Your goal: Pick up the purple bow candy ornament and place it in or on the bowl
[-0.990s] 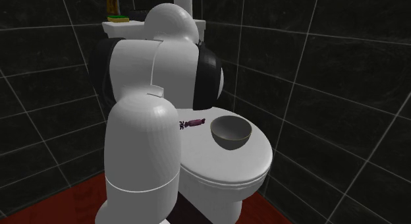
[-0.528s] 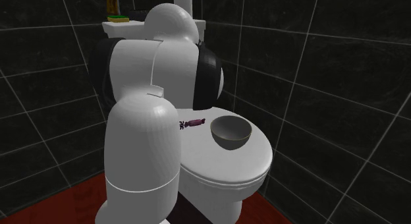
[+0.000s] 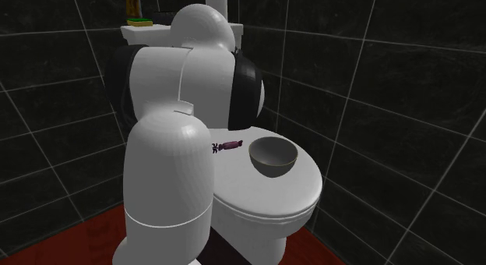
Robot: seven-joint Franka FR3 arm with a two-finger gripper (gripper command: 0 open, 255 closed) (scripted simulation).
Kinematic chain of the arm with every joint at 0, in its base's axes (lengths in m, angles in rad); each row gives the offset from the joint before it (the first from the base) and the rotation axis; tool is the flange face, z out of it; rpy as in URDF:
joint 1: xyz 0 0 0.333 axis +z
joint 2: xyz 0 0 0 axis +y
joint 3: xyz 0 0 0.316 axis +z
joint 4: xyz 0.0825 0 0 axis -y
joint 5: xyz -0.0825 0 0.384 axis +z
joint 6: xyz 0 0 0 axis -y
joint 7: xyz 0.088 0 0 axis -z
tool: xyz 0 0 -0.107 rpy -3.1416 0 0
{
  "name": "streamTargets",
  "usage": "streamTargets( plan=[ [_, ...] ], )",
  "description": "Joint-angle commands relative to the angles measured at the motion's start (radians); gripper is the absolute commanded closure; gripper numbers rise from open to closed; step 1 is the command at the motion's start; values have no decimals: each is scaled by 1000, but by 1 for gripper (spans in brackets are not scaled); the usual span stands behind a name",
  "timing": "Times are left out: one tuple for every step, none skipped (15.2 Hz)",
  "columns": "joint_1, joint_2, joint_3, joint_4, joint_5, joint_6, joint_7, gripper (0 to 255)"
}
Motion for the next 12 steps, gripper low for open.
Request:
streamTargets(
  plan=[
    [0,15,-3,-15,-4,15,0,0],
    [0,30,-6,-29,-9,29,1,0],
    [0,45,-10,-43,-14,43,2,0],
    [1,62,-13,-55,-20,57,3,0],
    [2,78,-17,-68,-26,71,4,0],
    [3,96,-22,-79,-32,85,5,0],
    [4,113,-26,-90,-38,98,7,0],
    [5,122,-29,-95,-41,105,7,0],
    [5,125,-30,-105,-43,117,9,0],
    [6,128,-31,-115,-46,130,10,0],
    [6,131,-32,-125,-49,142,12,0],
    [7,135,-33,-135,-51,155,14,0]
  ],
)
